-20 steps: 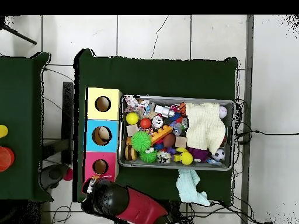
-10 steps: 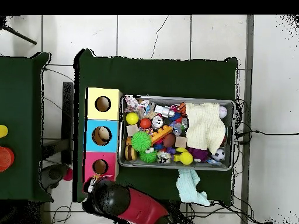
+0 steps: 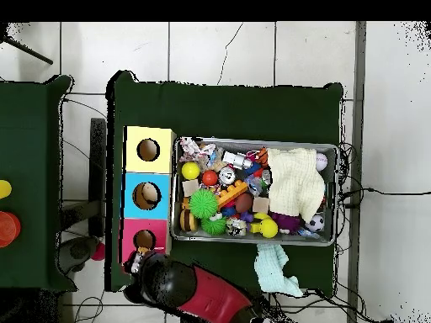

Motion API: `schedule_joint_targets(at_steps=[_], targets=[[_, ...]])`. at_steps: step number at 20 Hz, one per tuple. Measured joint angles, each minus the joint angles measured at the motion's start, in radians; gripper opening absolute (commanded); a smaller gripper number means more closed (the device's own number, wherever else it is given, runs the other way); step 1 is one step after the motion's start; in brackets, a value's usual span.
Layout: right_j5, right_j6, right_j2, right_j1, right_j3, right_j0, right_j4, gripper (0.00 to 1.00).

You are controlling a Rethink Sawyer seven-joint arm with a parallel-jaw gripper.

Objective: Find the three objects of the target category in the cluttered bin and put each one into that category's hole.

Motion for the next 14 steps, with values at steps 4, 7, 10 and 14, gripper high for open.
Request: schedule_joint_targets(at_steps=[4,7,10,14], targets=[[-0.025,0.0,0.024,0.008,0.0,-0.016,-0.007,0.0],[-0.043,0.0,0.038,0.01,0.0,-0.023,-0.01,0.0],[-0.065,0.0,0.046,0.01,0.0,-0.024,-0.014,0.0],[-0.091,0.0,0.052,0.01,0.0,-0.024,-0.024,0.0]])
